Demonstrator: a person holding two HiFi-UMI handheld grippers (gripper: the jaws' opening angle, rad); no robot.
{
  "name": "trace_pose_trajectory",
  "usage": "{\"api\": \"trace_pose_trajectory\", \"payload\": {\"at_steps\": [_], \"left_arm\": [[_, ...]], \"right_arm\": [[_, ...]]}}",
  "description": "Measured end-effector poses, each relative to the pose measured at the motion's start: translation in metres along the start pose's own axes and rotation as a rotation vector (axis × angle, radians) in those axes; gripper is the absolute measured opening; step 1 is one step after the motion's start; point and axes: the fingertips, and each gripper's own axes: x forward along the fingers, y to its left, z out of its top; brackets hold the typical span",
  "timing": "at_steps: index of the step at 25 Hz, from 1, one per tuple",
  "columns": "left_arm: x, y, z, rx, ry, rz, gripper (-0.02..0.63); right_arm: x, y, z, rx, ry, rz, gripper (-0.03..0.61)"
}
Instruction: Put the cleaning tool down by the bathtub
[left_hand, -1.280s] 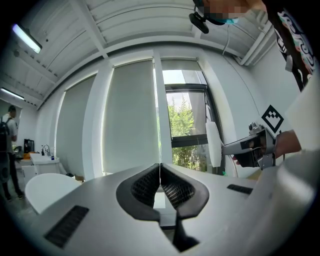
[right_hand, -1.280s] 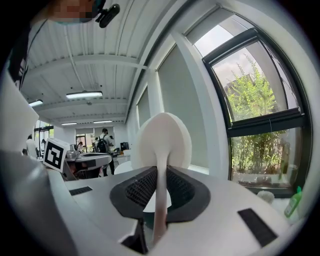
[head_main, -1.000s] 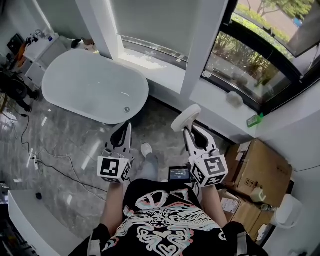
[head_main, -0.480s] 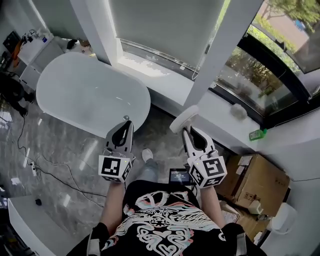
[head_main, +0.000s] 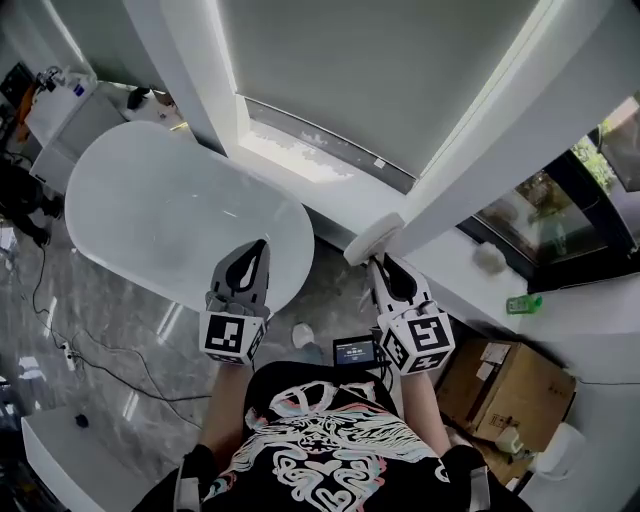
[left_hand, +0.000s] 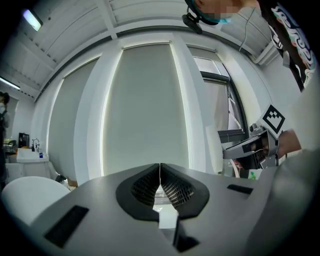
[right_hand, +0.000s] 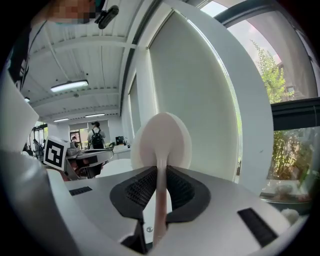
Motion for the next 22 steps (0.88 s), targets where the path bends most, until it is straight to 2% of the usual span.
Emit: {"api": "trace_pose_trajectory", "payload": {"at_steps": [6, 11, 22], "left_arm": [[0.041, 0.057, -0.010, -0.021, 0.006, 0.021, 0.018], [0.069, 0.080, -0.010, -0.024, -0.003, 0.042, 0.018], [0.136, 0.139, -0.012, -0.023, -0.025, 0.132, 0.018]], "right_arm": [[0.064, -0.004, 0.016, -0.013, 0.006, 0.000, 0.077], [0.103, -0.016, 0.030, -0.025, 0.000, 0.019, 0.077], [0.206, -0.033, 0.072, -0.069, -0.051, 0.120, 0.077]]}}
